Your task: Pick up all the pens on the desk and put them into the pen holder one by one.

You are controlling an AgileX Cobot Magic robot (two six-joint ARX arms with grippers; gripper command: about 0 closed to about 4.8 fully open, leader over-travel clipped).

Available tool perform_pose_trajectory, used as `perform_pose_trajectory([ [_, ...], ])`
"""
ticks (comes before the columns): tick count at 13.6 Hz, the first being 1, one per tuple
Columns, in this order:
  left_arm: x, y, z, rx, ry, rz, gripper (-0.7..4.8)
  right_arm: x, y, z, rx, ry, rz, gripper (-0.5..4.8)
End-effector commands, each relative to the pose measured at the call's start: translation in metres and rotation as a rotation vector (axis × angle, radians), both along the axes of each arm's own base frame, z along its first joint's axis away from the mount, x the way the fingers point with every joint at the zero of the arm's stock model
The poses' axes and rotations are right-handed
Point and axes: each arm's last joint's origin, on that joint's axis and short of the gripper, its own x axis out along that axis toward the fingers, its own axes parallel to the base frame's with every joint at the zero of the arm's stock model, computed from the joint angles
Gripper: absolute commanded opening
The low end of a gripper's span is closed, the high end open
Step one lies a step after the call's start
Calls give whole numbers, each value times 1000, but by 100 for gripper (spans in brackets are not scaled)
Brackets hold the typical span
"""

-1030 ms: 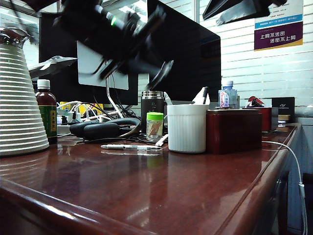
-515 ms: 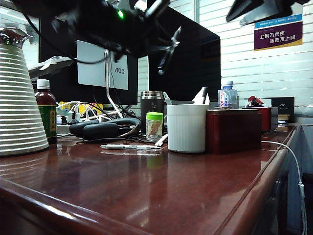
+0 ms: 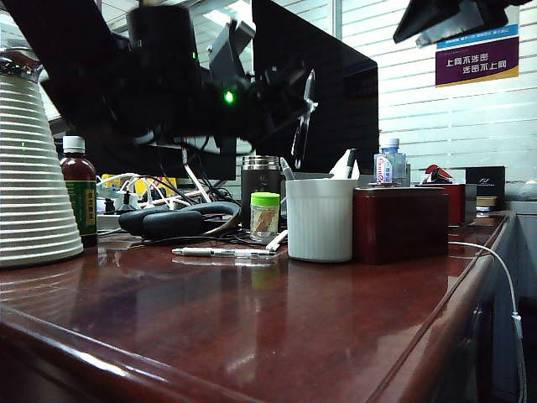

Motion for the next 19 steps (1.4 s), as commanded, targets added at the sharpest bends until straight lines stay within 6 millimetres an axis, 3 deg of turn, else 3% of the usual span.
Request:
perform_pose_trajectory([
  [1, 0, -7, -7, -106, -31, 132, -5, -1, -1, 3, -12, -19, 2, 183],
  [4, -3, -41, -24, -119, -20, 99, -5, -2, -1, 1, -18, 0, 1, 183],
  [9, -4, -42, -24, -122, -21, 102, -5, -2, -1, 0, -25, 14, 2, 183],
  [10, -4, -42, -24, -121, -21, 100, 136, -2, -1, 0, -25, 13, 2, 183],
  [12, -4, -42, -24, -121, -21, 99, 158, -2, -1, 0, -25, 13, 2, 184],
  [14, -8, -39, -9, -205, -121, 86, 162, -2, -1, 1, -22, 6, 2, 184],
  [16, -12, -35, 16, -158, -96, 41, 162, -1, -1, 3, -14, -20, 2, 184],
  [17, -15, -32, 33, -85, -74, 16, 186, -1, 0, 4, -11, -31, 2, 184],
  [19, -25, -11, 70, 144, -49, 51, 293, 0, 0, 6, -5, -50, 2, 184],
])
